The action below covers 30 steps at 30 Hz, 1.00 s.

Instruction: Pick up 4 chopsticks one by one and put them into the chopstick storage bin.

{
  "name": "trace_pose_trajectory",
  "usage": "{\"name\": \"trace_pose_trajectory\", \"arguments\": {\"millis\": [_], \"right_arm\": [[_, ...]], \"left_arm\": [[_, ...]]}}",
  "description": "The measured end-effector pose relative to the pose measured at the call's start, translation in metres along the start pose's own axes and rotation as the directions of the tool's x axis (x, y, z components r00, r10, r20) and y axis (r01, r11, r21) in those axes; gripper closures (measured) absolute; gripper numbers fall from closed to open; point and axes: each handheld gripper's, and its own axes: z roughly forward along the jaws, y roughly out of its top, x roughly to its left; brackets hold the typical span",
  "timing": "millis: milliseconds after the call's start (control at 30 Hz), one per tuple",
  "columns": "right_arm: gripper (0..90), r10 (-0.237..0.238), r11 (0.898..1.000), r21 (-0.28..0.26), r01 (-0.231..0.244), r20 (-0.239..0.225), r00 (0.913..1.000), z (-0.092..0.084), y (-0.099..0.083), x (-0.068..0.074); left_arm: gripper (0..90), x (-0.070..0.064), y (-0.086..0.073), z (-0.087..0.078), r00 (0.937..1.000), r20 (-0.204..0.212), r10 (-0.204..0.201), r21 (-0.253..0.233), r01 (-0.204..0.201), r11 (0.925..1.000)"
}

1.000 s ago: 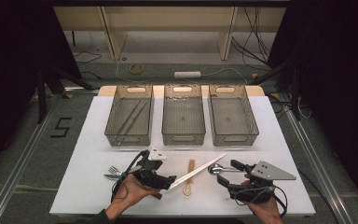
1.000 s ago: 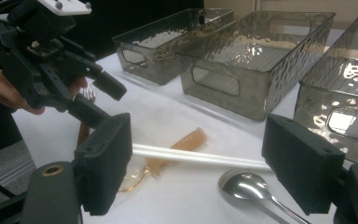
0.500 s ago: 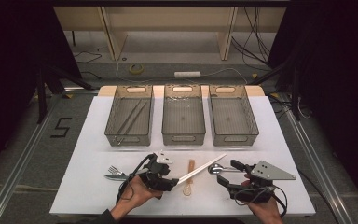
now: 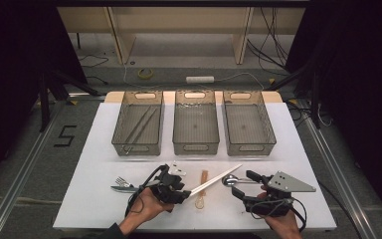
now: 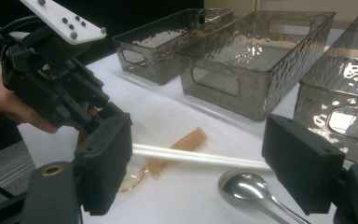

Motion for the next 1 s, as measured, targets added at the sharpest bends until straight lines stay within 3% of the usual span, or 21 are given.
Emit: {"name": "trace_pose_trajectory", "arguments": {"millis": [1000], "right_arm": [[25.3, 0.0, 1.0, -0.001, 0.0, 0.001, 1.0, -0.0004, 0.0001, -0.0001]], "left_arm": [[69.3, -0.0018, 0.0008, 0.0024, 1.0, 0.002, 0.002, 0.025, -0.002, 0.9997]]}}
